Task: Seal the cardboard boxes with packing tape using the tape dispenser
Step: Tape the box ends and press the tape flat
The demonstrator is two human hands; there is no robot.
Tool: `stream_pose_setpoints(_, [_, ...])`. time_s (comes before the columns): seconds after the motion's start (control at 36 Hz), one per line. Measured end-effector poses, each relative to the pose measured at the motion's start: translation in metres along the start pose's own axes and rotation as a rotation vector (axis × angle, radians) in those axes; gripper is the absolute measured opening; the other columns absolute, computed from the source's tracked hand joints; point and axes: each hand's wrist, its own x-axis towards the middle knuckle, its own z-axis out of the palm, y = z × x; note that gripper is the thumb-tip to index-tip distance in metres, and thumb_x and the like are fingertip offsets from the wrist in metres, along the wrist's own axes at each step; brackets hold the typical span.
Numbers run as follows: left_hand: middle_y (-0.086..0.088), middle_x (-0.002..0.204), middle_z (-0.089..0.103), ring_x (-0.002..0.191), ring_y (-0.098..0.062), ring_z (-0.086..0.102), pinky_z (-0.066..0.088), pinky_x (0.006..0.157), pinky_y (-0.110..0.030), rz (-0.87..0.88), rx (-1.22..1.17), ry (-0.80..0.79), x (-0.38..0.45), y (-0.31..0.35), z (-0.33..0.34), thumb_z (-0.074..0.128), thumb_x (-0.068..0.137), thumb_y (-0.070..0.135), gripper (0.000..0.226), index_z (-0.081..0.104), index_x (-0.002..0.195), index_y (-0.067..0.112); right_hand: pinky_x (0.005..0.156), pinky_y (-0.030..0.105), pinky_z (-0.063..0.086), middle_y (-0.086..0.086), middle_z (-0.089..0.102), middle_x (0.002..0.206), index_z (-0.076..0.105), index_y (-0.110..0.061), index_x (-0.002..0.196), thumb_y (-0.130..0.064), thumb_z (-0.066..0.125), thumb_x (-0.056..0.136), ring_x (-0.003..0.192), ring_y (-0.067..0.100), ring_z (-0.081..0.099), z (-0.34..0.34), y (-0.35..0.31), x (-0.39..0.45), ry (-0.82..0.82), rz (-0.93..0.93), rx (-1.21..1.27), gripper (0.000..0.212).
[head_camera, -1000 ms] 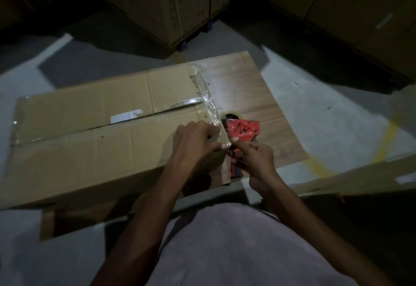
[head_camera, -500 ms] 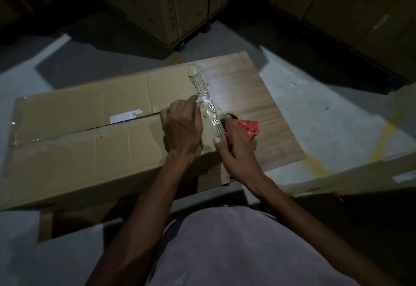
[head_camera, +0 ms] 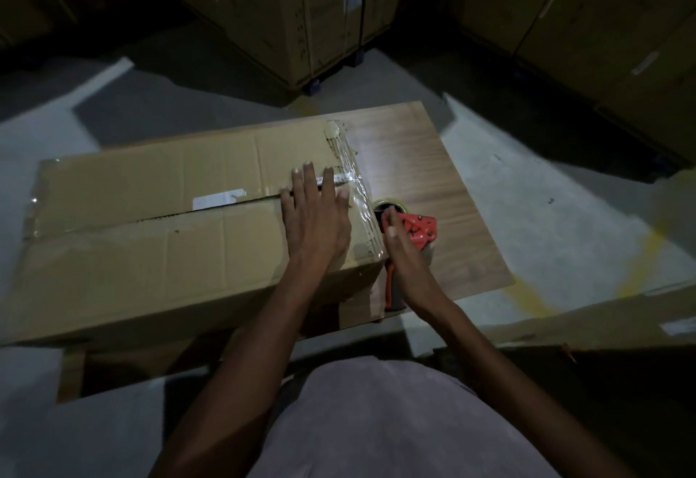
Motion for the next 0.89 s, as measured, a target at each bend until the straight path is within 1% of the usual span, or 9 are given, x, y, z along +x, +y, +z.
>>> stream_pose_setpoints(0.08, [-0.013, 0.169, 0.013, 0.156, -0.032, 0.007, 0.009, 0.124, -0.054, -0.007, 0.005, -0.011, 0.002, 0.000, 0.001, 0.018, 0.109, 0.043, 0.056, 0.024, 0.159, 0.022, 0.130, 0.053, 0.016, -0.002, 0.008, 0.176, 0.008, -0.036, 0.167, -0.086, 0.027, 0.085, 0.161, 0.018, 0.011, 0.005, -0.005, 0.005, -0.025, -0.045, -0.020, 0.098])
stream_pose_setpoints(0.19, [-0.013, 0.169, 0.012, 0.156, -0.033, 0.008, 0.010, 0.124, -0.053, -0.013, 0.019, -0.009, 0.002, -0.001, 0.004, 0.024, 0.108, 0.037, 0.055, 0.023, 0.160, 0.021, 0.129, 0.056, 0.019, 0.001, 0.022, 0.174, 0.022, -0.038, 0.166, -0.091, 0.017, 0.084, 0.160, 0.021, 0.021, 0.012, -0.007, 0.014, -0.022, 0.048, 0.048, 0.098])
stream_pose_setpoints(0.33, [-0.013, 0.169, 0.011, 0.156, -0.032, 0.007, 0.010, 0.125, -0.054, -0.010, 0.020, -0.007, 0.003, -0.001, 0.005, 0.027, 0.107, 0.036, 0.056, 0.021, 0.161, 0.021, 0.112, 0.042, 0.048, 0.008, 0.064, 0.139, 0.060, -0.046, 0.127, -0.084, 0.013, 0.093, 0.121, 0.014, 0.062, 0.003, -0.004, 0.031, -0.027, 0.146, 0.000, 0.070])
stream_pose_setpoints(0.36, [-0.013, 0.170, 0.011, 0.156, -0.032, 0.007, 0.010, 0.125, -0.054, -0.010, 0.017, -0.004, 0.003, -0.001, 0.005, 0.027, 0.107, 0.036, 0.056, 0.021, 0.161, 0.021, 0.108, 0.038, 0.050, 0.014, 0.064, 0.138, 0.060, -0.036, 0.131, -0.087, 0.015, 0.089, 0.117, 0.015, 0.064, 0.000, -0.006, 0.036, -0.010, 0.192, 0.000, 0.080])
stream_pose_setpoints(0.44, [-0.012, 0.170, 0.010, 0.157, -0.031, 0.006, 0.008, 0.125, -0.052, -0.012, 0.017, 0.001, 0.002, -0.001, 0.005, 0.026, 0.107, 0.036, 0.056, 0.021, 0.161, 0.021, 0.120, 0.049, 0.040, 0.021, 0.051, 0.153, 0.044, -0.016, 0.156, -0.089, 0.017, 0.077, 0.139, 0.034, 0.052, -0.004, -0.018, 0.046, -0.077, 0.278, 0.016, 0.111])
stream_pose_setpoints(0.58, [-0.010, 0.170, 0.010, 0.157, -0.029, 0.006, 0.008, 0.125, -0.051, -0.021, 0.007, 0.012, 0.002, -0.001, 0.004, 0.030, 0.107, 0.034, 0.056, 0.021, 0.161, 0.022, 0.126, 0.063, 0.022, 0.008, 0.026, 0.172, 0.023, -0.033, 0.166, -0.083, 0.007, 0.090, 0.158, 0.033, 0.024, 0.013, -0.033, 0.053, -0.016, 0.141, 0.067, 0.093])
stream_pose_setpoints(0.78, [-0.009, 0.170, 0.010, 0.157, -0.028, 0.005, 0.007, 0.125, -0.051, -0.027, -0.005, 0.024, 0.002, -0.001, 0.005, 0.029, 0.107, 0.035, 0.056, 0.020, 0.161, 0.023, 0.121, 0.056, 0.036, 0.000, 0.055, 0.154, 0.046, -0.045, 0.153, -0.090, 0.009, 0.080, 0.146, 0.029, 0.048, 0.004, -0.031, 0.059, -0.152, 0.193, 0.148, 0.093])
stream_pose_setpoints(0.83, [-0.009, 0.170, 0.011, 0.157, -0.028, 0.006, 0.007, 0.125, -0.051, -0.027, -0.008, 0.035, 0.002, -0.001, 0.006, 0.029, 0.107, 0.035, 0.056, 0.021, 0.161, 0.023, 0.116, 0.051, 0.043, 0.000, 0.056, 0.153, 0.046, -0.048, 0.152, -0.092, 0.009, 0.077, 0.145, 0.032, 0.048, -0.005, -0.032, 0.064, -0.222, 0.231, 0.116, 0.094])
stream_pose_setpoints(0.89, [-0.008, 0.170, 0.011, 0.157, -0.027, 0.006, 0.007, 0.125, -0.050, -0.029, -0.018, 0.041, 0.002, -0.001, 0.007, 0.029, 0.107, 0.035, 0.055, 0.021, 0.160, 0.024, 0.121, 0.056, 0.037, 0.010, 0.043, 0.163, 0.036, -0.036, 0.161, -0.095, 0.009, 0.072, 0.150, 0.036, 0.040, -0.011, -0.036, 0.071, -0.226, 0.285, 0.107, 0.111])
